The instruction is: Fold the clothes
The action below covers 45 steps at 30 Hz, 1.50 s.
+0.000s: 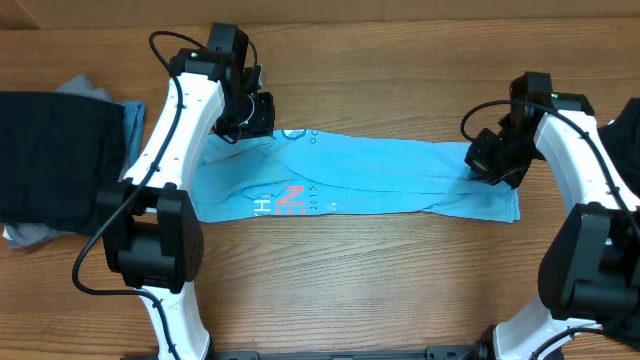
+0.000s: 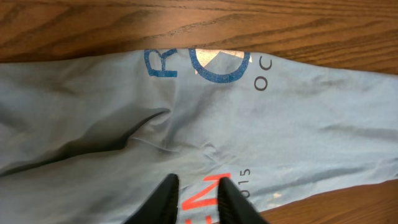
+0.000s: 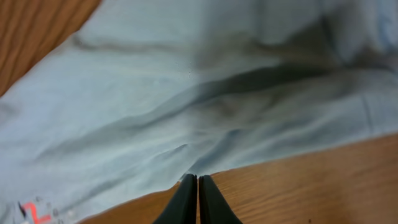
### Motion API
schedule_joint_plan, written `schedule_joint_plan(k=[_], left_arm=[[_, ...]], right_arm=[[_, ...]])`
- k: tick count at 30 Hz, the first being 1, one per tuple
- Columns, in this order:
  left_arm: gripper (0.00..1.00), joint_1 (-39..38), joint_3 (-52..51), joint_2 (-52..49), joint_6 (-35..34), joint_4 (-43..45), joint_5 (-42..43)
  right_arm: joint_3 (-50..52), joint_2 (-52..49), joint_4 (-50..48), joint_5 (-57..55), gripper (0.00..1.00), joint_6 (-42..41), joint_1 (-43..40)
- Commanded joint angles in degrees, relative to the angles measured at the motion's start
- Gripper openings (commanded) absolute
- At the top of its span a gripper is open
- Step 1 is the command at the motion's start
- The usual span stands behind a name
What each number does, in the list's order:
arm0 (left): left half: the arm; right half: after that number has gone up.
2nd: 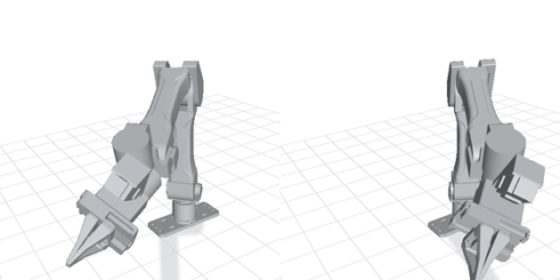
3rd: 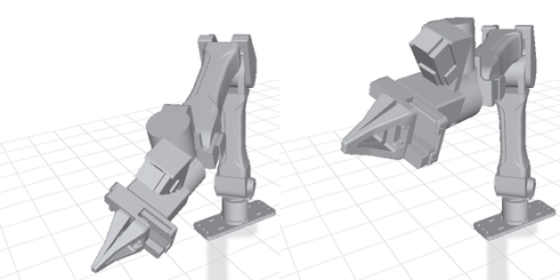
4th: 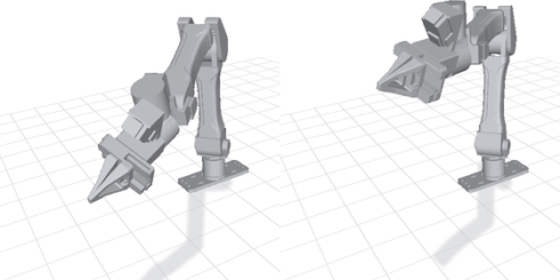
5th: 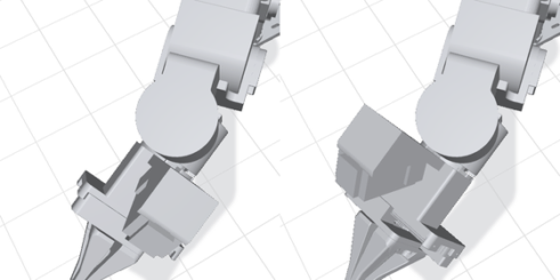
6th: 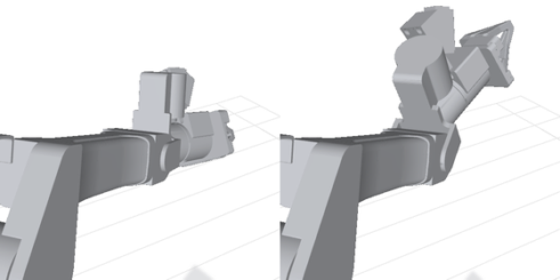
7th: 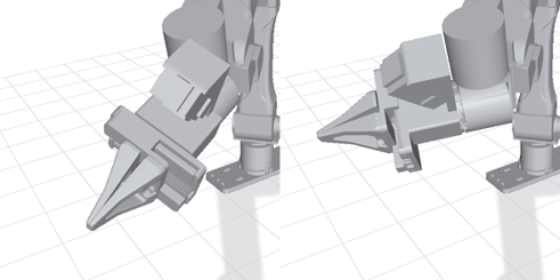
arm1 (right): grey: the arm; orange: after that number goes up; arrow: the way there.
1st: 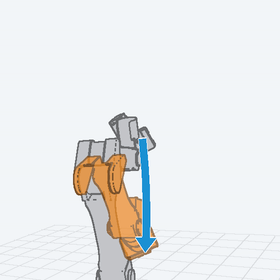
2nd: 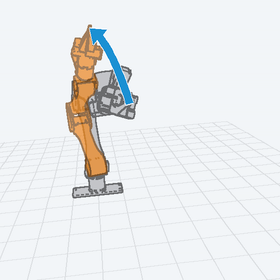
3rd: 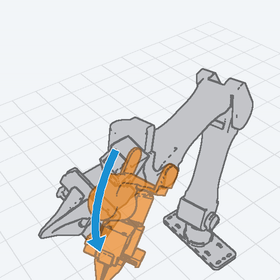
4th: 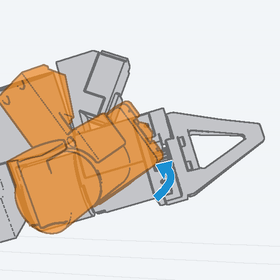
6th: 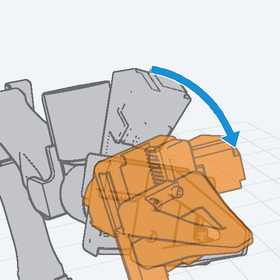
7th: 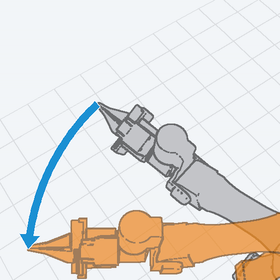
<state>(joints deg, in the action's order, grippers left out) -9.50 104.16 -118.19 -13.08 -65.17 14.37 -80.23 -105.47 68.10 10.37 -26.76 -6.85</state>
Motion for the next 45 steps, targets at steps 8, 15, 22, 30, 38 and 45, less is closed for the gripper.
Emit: schedule_joint_plan(k=[8,15,22,30,38,45], left_arm=[[1.0,0.04,-0.68,-0.59,0.68,0.5,-1.46],[1.0,0.04,-0.68,-0.59,0.68,0.94,-1.44],[1.0,0.04,-0.68,-0.59,0.68,0.94,-1.44],[1.0,0.07,-0.68,-0.59,0.68,0.94,-1.44],[1.0,0.04,-0.68,-0.59,0.68,0.94,-1.44],[1.0,0.07,-0.68,-0.59,0.68,0.94,-1.44]], right_arm=[[2.6,1.33,-0.35,-9.05,0.17,-15.32,0.15],[9.53,1.31,-7.87,-8.81,0.18,-15.5,0.15],[9.99,1.31,-11.1,-9.07,0.25,-17.0,0.15],[13.4,1.31,-15.32,-9.07,0.3,-18.47,0.15],[13.44,1.31,-15.41,-9.07,0.32,-18.47,0.15],[13.44,1.31,-16.57,-9.07,0.06,-18.69,0.15]])
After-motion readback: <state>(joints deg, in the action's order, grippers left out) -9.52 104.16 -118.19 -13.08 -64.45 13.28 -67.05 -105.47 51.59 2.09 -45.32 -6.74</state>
